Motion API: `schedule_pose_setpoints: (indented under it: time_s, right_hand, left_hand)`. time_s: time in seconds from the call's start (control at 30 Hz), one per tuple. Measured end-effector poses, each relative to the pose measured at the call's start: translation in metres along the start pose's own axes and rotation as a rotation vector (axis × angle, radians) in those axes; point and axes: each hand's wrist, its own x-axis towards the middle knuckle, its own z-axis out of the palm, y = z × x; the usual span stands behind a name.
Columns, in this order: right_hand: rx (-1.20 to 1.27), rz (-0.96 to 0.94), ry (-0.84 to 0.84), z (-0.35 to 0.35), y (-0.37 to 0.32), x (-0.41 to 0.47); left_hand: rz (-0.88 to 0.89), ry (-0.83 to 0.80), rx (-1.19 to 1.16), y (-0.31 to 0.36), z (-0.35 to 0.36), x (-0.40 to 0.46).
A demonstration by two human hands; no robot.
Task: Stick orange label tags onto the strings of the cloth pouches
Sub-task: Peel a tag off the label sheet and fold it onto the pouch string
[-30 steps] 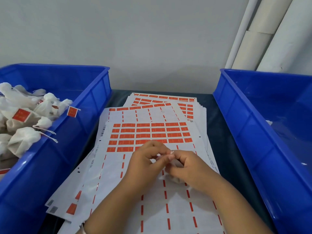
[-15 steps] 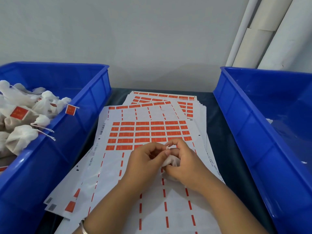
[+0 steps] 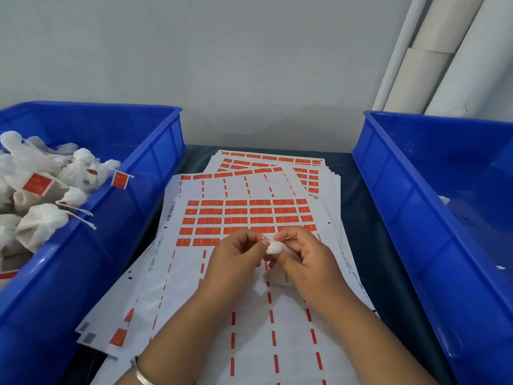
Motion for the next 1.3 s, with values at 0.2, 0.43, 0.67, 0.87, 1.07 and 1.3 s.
schedule_pose_setpoints:
  time_s: [0.2, 0.43, 0.67, 0.87, 1.07, 1.3]
  right_hand:
    - [0.082, 0.024, 0.031, 0.001, 0.0, 0.001]
    - [0.399, 0.175, 0.093, -0.004, 0.001, 0.004]
    - [0.577, 0.245, 0.055, -0.004, -0.002, 0.003]
    - [0.505, 0.273, 0.009, -0.003, -0.003, 0.003]
    - [0.434, 0.307, 0.025, -0.001, -0.002, 0.003]
    - [0.431, 0.326, 0.078, -0.001, 0.001, 0.006]
  left_hand:
    - [0.005, -0.001, 0.035, 0.002, 0.002, 0.0]
    - [0.025, 0.051, 0.075, 0.002, 0.004, -0.001]
    - [0.298, -0.018, 0.243, 0.003, 0.005, -0.011]
    - [0.347, 0.047, 0.359, 0.001, 0.005, -0.007]
    - [0.323, 0.054, 0.399, -0.001, 0.003, -0.005]
    - [0.326, -0.028, 0.484, -0.005, 0.005, -0.004]
